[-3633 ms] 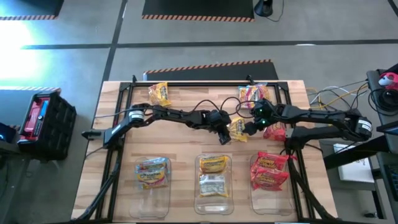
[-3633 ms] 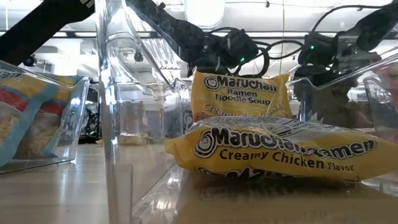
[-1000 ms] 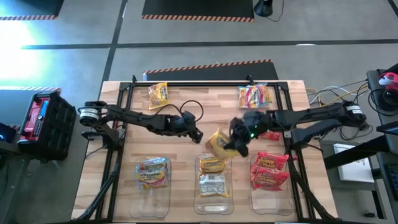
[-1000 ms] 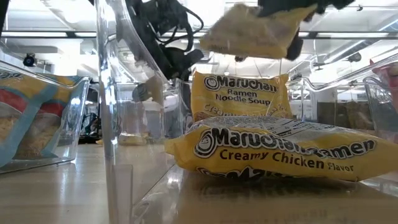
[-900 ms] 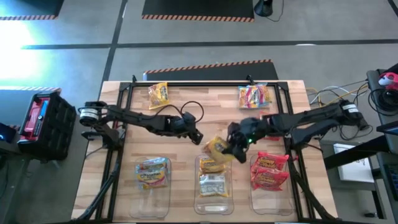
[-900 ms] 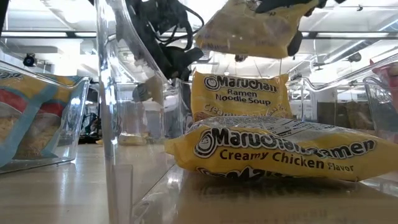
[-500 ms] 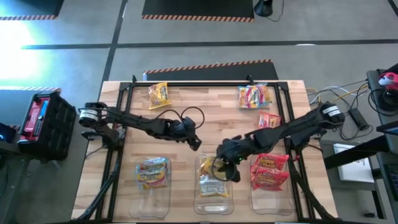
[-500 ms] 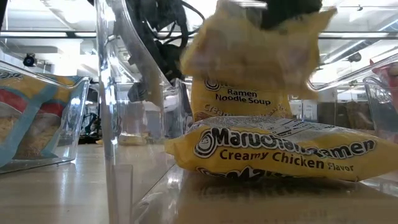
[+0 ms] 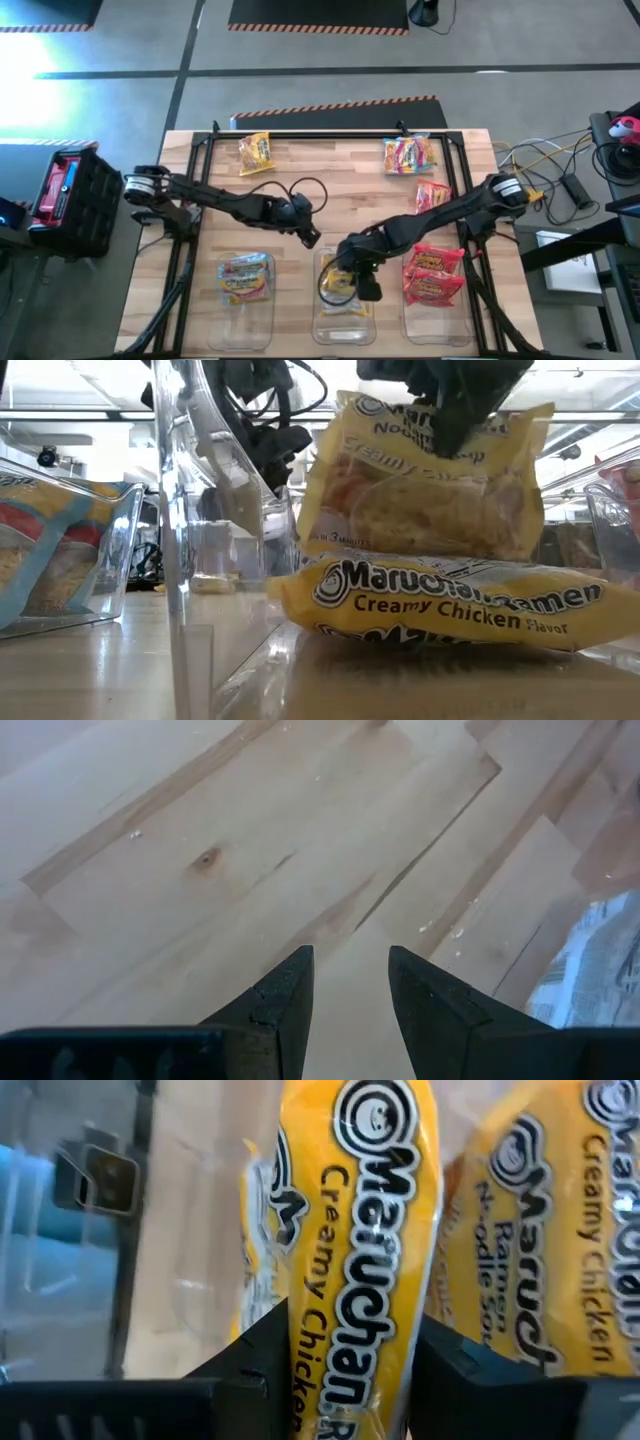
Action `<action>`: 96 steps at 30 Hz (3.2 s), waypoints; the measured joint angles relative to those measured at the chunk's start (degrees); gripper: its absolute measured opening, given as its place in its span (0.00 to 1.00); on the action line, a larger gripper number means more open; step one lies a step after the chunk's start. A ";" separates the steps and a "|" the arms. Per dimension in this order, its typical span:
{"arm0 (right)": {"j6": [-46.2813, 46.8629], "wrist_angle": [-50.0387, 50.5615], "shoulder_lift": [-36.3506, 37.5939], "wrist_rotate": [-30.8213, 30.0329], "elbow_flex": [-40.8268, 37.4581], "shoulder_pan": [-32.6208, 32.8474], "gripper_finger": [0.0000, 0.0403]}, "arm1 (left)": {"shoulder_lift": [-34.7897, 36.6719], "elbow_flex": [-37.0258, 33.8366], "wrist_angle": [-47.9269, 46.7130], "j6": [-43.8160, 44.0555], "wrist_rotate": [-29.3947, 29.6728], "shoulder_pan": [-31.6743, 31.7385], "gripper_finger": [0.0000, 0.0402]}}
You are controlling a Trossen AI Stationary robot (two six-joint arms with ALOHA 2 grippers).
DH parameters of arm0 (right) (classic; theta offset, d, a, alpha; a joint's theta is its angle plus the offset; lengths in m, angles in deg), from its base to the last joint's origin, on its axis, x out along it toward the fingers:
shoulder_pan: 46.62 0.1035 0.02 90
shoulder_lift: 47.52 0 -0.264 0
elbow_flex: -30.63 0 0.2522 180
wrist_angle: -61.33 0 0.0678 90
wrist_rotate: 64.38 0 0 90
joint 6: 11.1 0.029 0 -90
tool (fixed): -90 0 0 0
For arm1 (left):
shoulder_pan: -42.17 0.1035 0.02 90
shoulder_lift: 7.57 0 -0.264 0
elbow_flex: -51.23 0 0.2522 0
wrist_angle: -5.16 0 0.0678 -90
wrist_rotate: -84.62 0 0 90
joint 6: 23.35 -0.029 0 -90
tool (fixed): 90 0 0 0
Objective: Sort Maruchan noodles
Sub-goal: Put the yellow noodle pack into the right transparent bin, then put the yellow noodle pack into the middle transparent bin
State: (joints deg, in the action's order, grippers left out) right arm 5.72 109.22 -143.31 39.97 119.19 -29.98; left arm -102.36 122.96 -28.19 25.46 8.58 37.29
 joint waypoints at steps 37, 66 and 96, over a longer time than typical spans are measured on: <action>-13.47 1.71 5.77 -20.52 7.00 -22.52 0.49 | 7.72 0.48 -22.03 7.59 14.69 22.23 0.29; -24.58 -10.65 5.73 -19.89 -0.08 -33.57 0.49 | -1.80 0.42 -20.42 15.35 10.41 41.26 0.29; -22.77 -10.47 5.71 -16.92 -2.83 -33.55 0.49 | -4.69 0.59 -20.19 14.74 9.91 43.42 0.29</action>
State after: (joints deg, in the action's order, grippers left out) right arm -17.05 98.75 -137.61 23.06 116.35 -63.53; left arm -107.05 123.55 -48.38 40.20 18.49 80.71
